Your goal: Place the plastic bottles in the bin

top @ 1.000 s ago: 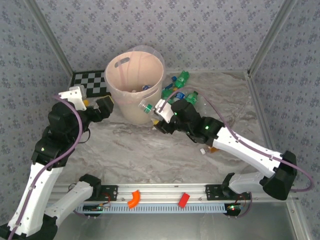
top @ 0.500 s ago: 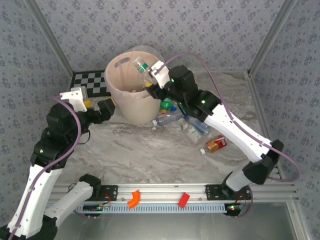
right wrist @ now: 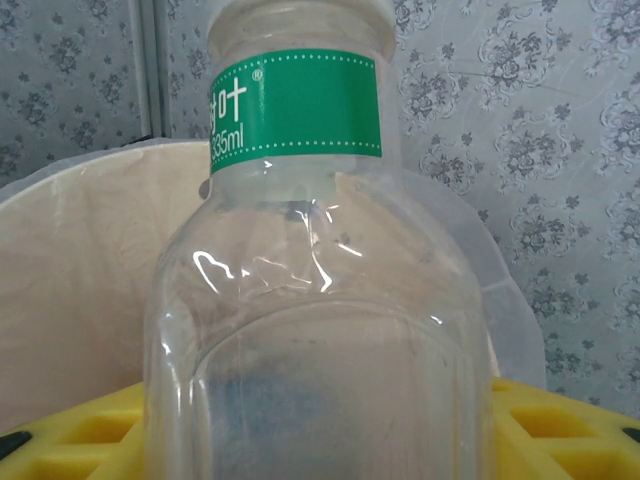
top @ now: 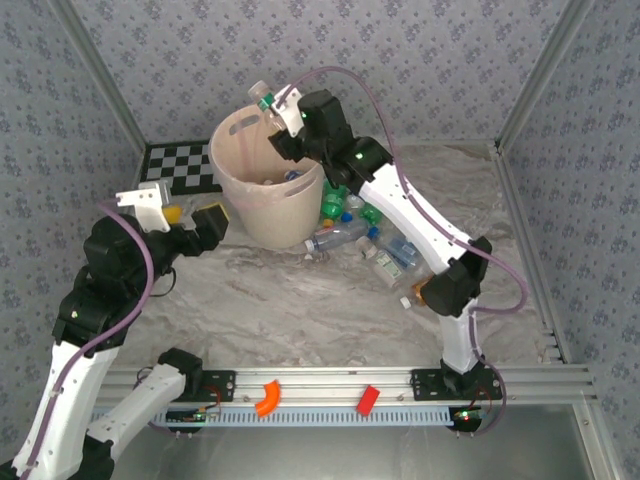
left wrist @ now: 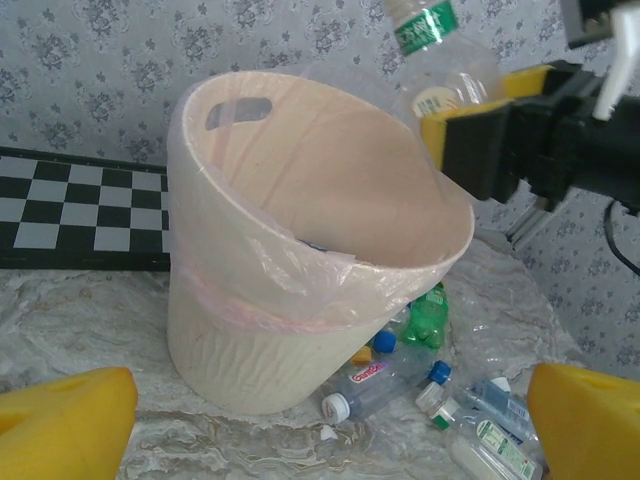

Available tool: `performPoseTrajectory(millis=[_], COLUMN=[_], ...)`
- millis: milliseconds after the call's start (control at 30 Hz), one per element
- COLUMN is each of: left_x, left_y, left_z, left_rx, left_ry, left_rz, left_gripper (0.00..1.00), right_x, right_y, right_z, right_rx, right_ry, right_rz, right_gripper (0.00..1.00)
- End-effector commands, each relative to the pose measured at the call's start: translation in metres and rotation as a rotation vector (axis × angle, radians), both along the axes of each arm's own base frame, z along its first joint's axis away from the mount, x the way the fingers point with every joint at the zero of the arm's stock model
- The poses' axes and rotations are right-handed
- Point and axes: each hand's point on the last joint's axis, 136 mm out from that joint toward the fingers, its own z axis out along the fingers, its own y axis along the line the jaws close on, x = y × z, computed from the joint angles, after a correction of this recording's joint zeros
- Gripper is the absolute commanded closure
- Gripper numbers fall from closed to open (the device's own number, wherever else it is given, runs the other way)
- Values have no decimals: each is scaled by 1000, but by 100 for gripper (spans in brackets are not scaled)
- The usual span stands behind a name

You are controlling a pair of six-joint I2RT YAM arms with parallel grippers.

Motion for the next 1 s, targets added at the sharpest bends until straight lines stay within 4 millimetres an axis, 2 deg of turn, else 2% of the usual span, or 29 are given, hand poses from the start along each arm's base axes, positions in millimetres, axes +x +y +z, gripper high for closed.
performPoseTrajectory(millis=[0, 100, 133, 233, 267, 500, 633, 700, 867, 967], left_x=[-4, -8, -9, -8, -8, -4, -4, -3, -2, 2], left_y=[-4, -1, -1, 0, -1, -6, -12, -17, -29, -40], left_z=[1, -6, -6, -5, -5, -7, -14, -8, -7, -11], left_rx=[10, 25, 25, 29, 31, 20, 13, -1, -32, -57], left_ry=[-10, 12, 9, 6, 6, 17, 38, 8, -5, 11], left_rz=[-34, -32, -31, -29, -30, -46, -71, -97, -155, -199], left_gripper=[0, 0, 0, 0, 0, 0, 0, 0, 0, 0], right_x=[9, 15, 16, 19, 18, -3, -21, -31, -57, -72], right_y=[-3, -2, -3, -8, -9, -15, -28, -35, -65, -86], right_z=[-4, -14, -16, -12, -10, 14, 19, 24, 11, -6], right_rx=[-42, -73, -76, -73, -71, -31, -3, 24, 48, 52], right_ry=[16, 33, 37, 25, 22, -14, 11, 3, 16, 42], right_rz=[-11, -13, -16, -42, -47, -43, -54, -50, -75, -108], right_gripper=[40, 40, 36, 11, 0, 1, 0, 1, 1, 0])
